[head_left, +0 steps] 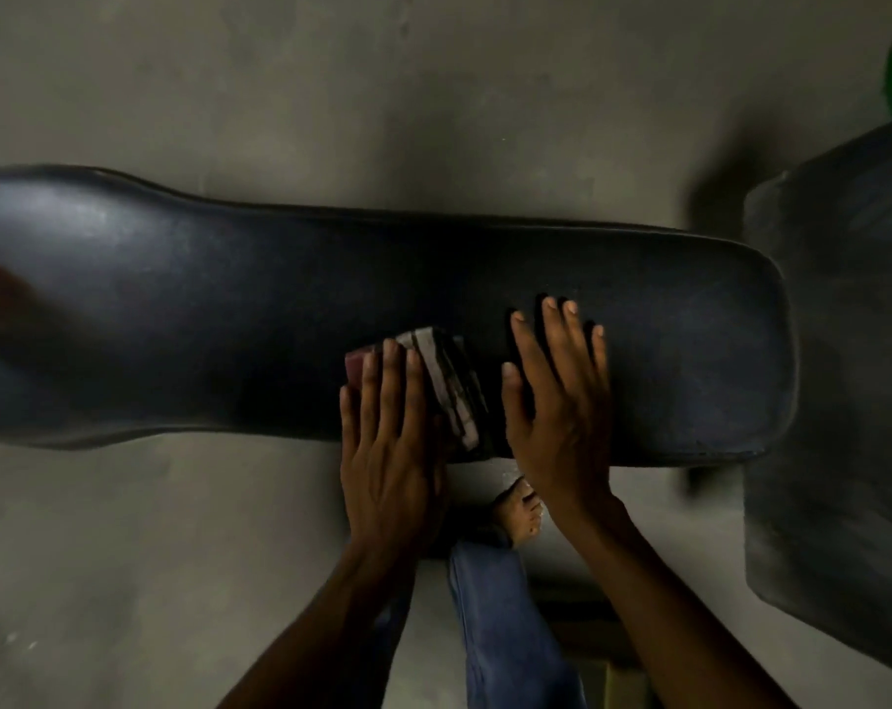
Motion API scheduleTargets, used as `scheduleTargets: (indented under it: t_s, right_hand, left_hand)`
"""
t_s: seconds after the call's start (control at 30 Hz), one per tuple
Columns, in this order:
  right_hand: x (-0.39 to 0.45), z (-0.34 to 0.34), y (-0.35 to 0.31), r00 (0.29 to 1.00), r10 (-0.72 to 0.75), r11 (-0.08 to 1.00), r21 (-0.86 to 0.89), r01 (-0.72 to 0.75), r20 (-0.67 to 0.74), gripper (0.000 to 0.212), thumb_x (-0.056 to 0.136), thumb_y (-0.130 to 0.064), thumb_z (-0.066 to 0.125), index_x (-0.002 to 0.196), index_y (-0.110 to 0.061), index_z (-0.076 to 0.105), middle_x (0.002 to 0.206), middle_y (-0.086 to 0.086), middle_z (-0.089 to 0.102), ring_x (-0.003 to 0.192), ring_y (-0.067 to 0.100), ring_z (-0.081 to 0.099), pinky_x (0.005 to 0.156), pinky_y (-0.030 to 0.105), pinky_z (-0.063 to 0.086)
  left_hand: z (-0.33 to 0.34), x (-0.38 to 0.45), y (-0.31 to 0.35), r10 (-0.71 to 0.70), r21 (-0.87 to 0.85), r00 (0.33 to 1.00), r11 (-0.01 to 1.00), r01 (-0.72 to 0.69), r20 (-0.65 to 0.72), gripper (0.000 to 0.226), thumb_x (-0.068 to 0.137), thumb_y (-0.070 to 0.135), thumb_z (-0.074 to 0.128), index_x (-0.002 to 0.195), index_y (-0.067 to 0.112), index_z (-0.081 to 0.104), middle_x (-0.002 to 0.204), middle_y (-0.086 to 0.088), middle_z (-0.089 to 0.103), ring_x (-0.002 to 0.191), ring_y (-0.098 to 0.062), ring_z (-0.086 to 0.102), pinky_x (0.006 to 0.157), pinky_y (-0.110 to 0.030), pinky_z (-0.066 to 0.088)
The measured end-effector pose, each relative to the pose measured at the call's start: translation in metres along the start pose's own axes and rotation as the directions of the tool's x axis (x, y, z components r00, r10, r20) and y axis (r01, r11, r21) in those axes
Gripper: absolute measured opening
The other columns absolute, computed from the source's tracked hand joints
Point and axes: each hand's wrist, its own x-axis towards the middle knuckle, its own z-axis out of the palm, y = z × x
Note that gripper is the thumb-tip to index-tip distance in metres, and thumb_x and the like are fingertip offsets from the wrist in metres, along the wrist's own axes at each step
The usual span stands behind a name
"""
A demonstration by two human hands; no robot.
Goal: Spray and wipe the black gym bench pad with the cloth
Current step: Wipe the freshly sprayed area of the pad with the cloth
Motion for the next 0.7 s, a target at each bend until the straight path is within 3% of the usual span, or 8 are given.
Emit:
scheduleTargets:
  t_s: [0.1, 0.2, 0.37, 0.57, 0.7]
  right_hand:
    - [0.008, 0.023, -0.032, 0.993, -0.097, 0.994, 0.060, 0.093, 0.068, 0.047, 0.111, -0.022, 0.051, 0.157, -0.012, 0.053, 0.170, 0.018, 0.040, 0.163, 0.035, 0.030, 0.134, 0.059, 0.020]
    - [0.009, 0.032, -0.042, 0.989, -0.111, 0.994, 0.030, 0.109, 0.097, 0.047, 0.112, -0.023, 0.044, 0.158, -0.014, 0.053, 0.170, 0.016, 0.040, 0.163, 0.035, 0.030, 0.133, 0.061, 0.022]
    - [0.009, 0.032, -0.041, 0.988, -0.121, 0.993, 0.015, 0.120, 0.091, 0.048, 0.112, -0.025, 0.047, 0.158, -0.016, 0.053, 0.171, 0.014, 0.038, 0.164, 0.032, 0.029, 0.134, 0.059, 0.020]
    - [0.009, 0.039, -0.051, 0.996, -0.066, 0.998, -0.004, 0.066, 0.056, 0.047, 0.109, -0.021, 0.052, 0.156, -0.015, 0.056, 0.170, 0.014, 0.042, 0.163, 0.032, 0.032, 0.134, 0.058, 0.021]
    - [0.008, 0.042, -0.056, 0.998, -0.051, 0.998, -0.025, 0.052, 0.036, 0.046, 0.110, -0.019, 0.051, 0.155, -0.013, 0.056, 0.169, 0.014, 0.043, 0.162, 0.032, 0.033, 0.133, 0.059, 0.022]
  left_hand:
    - [-0.006, 0.020, -0.019, -0.096, -0.019, 0.994, 0.995, 0.096, -0.051, 0.064, 0.111, 0.033, 0.029, 0.169, 0.008, 0.018, 0.179, -0.013, 0.006, 0.167, -0.024, -0.005, 0.135, -0.053, 0.009]
    - [-0.006, 0.004, -0.020, -0.096, -0.057, 0.994, 0.994, 0.093, -0.058, 0.065, 0.111, 0.029, 0.035, 0.168, 0.005, 0.019, 0.179, -0.016, 0.007, 0.167, -0.031, -0.001, 0.134, -0.058, 0.014]
    - [-0.012, -0.011, -0.039, -0.096, 0.024, 0.993, 0.995, 0.097, -0.062, 0.064, 0.109, 0.031, 0.030, 0.168, 0.007, 0.023, 0.178, -0.014, 0.014, 0.167, -0.029, 0.010, 0.131, -0.061, 0.022]
    - [-0.027, 0.018, -0.101, -0.332, 0.002, 0.931, 0.942, 0.336, -0.150, 0.067, 0.107, 0.029, 0.035, 0.169, 0.008, 0.017, 0.179, -0.014, 0.008, 0.167, -0.033, -0.001, 0.134, -0.059, 0.011]
    - [-0.018, 0.013, -0.063, -0.373, -0.119, 0.917, 0.926, 0.359, -0.142, 0.070, 0.106, 0.026, 0.039, 0.168, 0.002, 0.018, 0.178, -0.021, 0.006, 0.166, -0.037, -0.003, 0.133, -0.061, 0.009]
